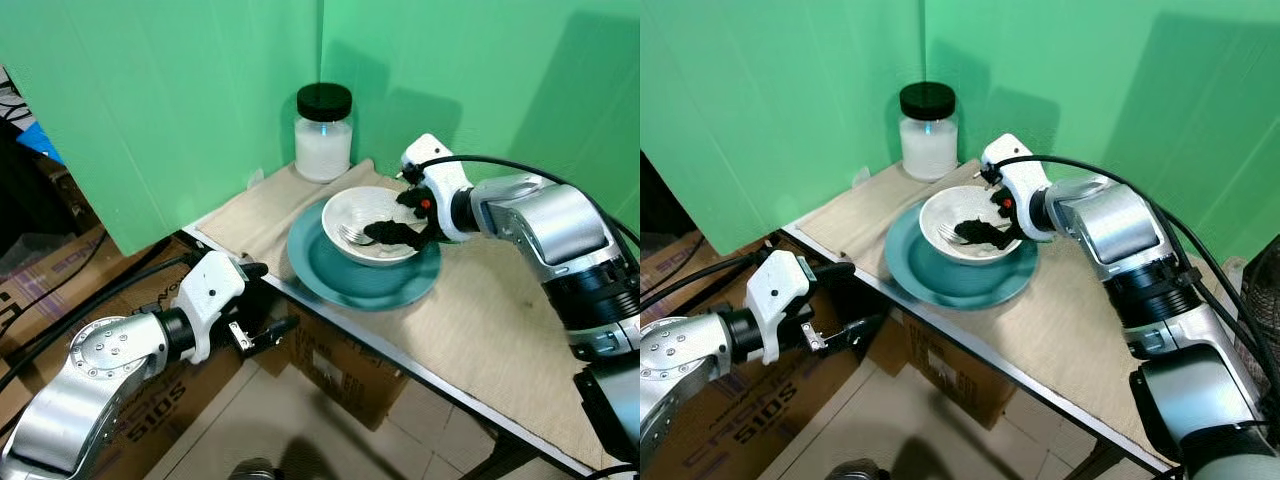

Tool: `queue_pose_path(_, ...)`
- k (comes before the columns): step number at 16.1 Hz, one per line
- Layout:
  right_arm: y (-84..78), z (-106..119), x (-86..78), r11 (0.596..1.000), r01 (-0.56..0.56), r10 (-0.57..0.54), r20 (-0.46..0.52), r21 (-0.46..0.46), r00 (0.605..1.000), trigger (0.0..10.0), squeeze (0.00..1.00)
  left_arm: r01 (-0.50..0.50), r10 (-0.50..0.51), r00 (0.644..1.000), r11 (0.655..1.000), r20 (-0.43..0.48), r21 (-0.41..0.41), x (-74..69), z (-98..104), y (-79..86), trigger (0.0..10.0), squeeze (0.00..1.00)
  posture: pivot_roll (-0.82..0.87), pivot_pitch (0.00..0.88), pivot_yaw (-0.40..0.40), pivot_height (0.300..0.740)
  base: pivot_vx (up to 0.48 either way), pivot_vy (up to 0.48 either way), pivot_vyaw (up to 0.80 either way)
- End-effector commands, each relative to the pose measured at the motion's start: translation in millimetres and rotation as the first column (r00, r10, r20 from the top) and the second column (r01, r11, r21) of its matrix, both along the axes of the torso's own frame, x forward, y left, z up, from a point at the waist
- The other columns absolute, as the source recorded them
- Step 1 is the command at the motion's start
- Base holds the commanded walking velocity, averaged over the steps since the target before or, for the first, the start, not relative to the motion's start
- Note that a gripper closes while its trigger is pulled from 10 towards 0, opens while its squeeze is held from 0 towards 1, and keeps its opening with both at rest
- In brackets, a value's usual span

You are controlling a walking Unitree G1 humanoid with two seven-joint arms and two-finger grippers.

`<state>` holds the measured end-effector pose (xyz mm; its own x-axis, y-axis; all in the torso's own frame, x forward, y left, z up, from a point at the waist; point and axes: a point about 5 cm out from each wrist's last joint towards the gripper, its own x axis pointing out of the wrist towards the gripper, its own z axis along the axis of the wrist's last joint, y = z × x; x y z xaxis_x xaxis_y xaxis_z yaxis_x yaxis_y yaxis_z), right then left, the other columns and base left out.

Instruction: Setting the table

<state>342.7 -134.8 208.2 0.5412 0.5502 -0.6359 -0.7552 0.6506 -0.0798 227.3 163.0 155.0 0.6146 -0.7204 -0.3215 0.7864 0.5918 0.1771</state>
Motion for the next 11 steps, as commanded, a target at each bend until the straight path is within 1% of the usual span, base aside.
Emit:
queue_pose_path(1, -1.1, 2, -3.2, 1.000, -0.003, 0.002, -0.009, -0.027, 1.000, 0.0, 0.00, 0.003, -0.003, 1.000, 1.000, 0.017, -0.002, 0.1, 4, 1.7, 10.0, 0.13, 0.13, 0.000, -0.004, 0.740, 0.000, 0.000, 0.00)
queue_pose_path(2, -0.9, 1, -4.9, 0.999, -0.010, 0.009, -0.017, -0.041, 1.000, 8.5, 0.00, 0.002, -0.002, 1.000, 1.000, 0.016, -0.002, 0.2, 4, 2.0, 10.0, 0.13, 0.13, 0.000, -0.002, 0.740, 0.000, 0.000, 0.00)
queue_pose_path(3, -0.7, -1, -7.3, 0.998, -0.021, 0.019, -0.027, -0.060, 0.999, 10.0, 0.00, 0.002, -0.002, 1.000, 1.000, 0.015, 0.001, 0.1, 4, 2.3, 10.0, 0.13, 0.13, 0.000, -0.002, 0.740, 0.000, 0.000, 0.00)
queue_pose_path(4, 1.2, -4, -10.4, 0.997, -0.028, 0.025, -0.042, -0.076, 0.999, 10.0, 0.00, 0.005, -0.005, 1.000, 1.000, 0.013, 0.005, -0.1, 3, 2.5, 10.0, 0.13, 0.13, 0.000, -0.002, 0.740, 0.000, 0.000, 0.00)
queue_pose_path(7, 4.3, -12, -10.3, 0.995, -0.003, -0.004, -0.073, -0.097, 0.997, 10.0, 0.00, 0.009, -0.009, 1.000, 1.000, 0.011, 0.006, -0.3, 3, 1.6, 10.0, 0.13, 0.13, 0.000, -0.004, 0.740, 0.000, 0.000, 0.00)
queue_pose_path(10, 6.2, -16, -6.4, 0.993, 0.030, -0.041, -0.089, -0.116, 0.995, 10.0, 0.00, 0.019, -0.019, 1.000, 1.000, 0.009, 0.004, -1.0, 3, 0.0, 10.0, 0.13, 0.13, 0.000, -0.006, 0.740, 0.000, 0.000, 0.00)
queue_pose_path(11, 6.2, -16, -1.7, 0.991, 0.066, -0.076, -0.091, -0.115, 0.993, 10.0, 0.00, 0.022, -0.022, 1.000, 1.000, 0.009, 0.002, -1.0, 3, -0.9, 10.0, 0.13, 0.13, 0.000, -0.007, 0.740, 0.000, 0.000, 0.00)
